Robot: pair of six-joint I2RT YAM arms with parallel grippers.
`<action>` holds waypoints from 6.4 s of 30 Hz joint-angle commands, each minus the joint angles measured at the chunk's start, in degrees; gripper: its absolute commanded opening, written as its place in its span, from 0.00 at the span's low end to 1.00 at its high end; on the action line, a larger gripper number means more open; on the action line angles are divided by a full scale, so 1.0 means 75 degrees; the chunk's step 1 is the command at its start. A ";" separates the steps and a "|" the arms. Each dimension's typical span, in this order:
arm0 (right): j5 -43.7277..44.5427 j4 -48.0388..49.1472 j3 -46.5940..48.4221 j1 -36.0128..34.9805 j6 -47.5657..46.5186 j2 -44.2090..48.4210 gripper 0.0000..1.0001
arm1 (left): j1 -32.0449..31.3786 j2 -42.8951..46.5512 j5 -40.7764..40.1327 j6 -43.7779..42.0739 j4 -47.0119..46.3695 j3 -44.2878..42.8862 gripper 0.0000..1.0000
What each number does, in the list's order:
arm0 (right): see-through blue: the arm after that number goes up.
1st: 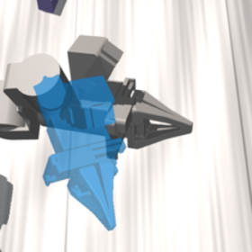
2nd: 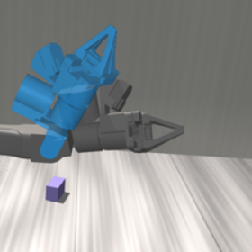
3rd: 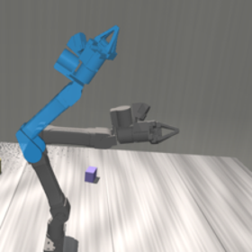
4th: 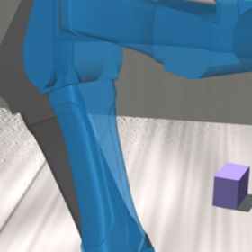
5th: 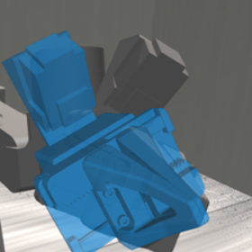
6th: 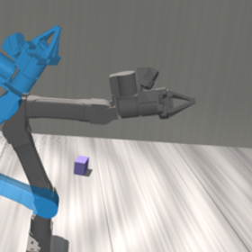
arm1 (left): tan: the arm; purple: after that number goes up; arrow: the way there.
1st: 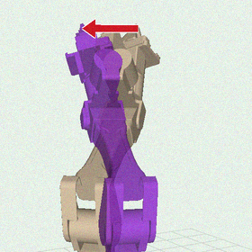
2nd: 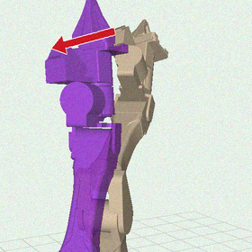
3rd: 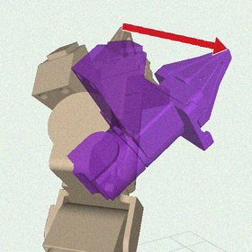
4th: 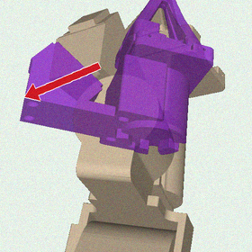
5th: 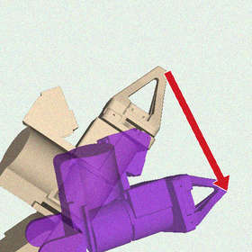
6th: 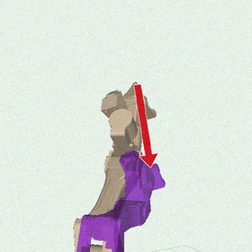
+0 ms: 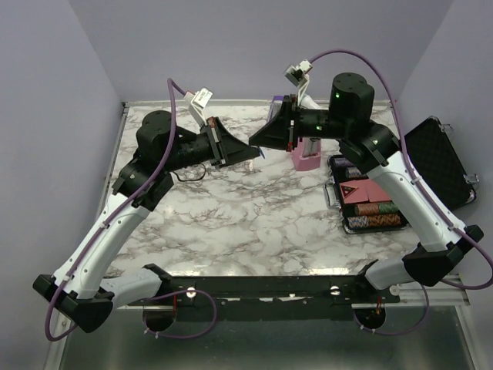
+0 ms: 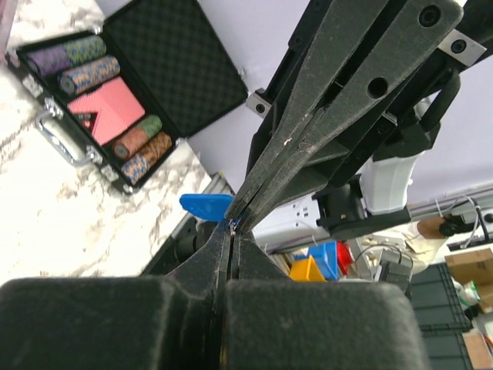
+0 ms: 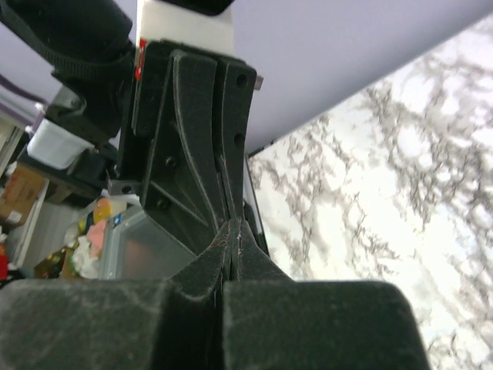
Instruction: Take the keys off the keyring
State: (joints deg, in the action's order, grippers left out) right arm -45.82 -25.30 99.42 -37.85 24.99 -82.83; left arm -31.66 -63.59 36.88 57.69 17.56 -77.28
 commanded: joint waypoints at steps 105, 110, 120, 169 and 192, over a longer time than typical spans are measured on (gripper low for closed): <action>-0.2210 -0.2345 -0.0341 0.0347 -0.0532 -0.0722 0.38 | 0.0389 -0.1177 0.2606 -0.3028 0.3881 -0.1181 0.00; -0.2222 -0.2299 -0.0540 0.0323 -0.0508 -0.0605 0.34 | 0.0389 -0.1201 0.2559 -0.3017 0.3858 -0.1170 0.00; -0.2269 -0.2076 -0.0880 0.0265 -0.0391 -0.0418 0.24 | 0.0366 -0.1177 0.2570 -0.2677 0.3378 -0.1029 0.00; -0.0653 0.3208 -0.2744 -0.0134 0.3640 0.0907 0.01 | 0.0319 -0.1412 0.0626 -0.0614 0.1386 -0.1931 0.00; -0.0300 0.4346 -0.2966 -0.0134 0.4273 0.1024 0.01 | 0.0190 -0.0803 -0.0348 -0.0028 -0.0924 -0.1217 0.00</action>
State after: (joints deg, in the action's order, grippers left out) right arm -41.10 10.09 79.22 -35.51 55.90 -75.20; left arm -29.32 -69.06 40.40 56.45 21.85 -88.01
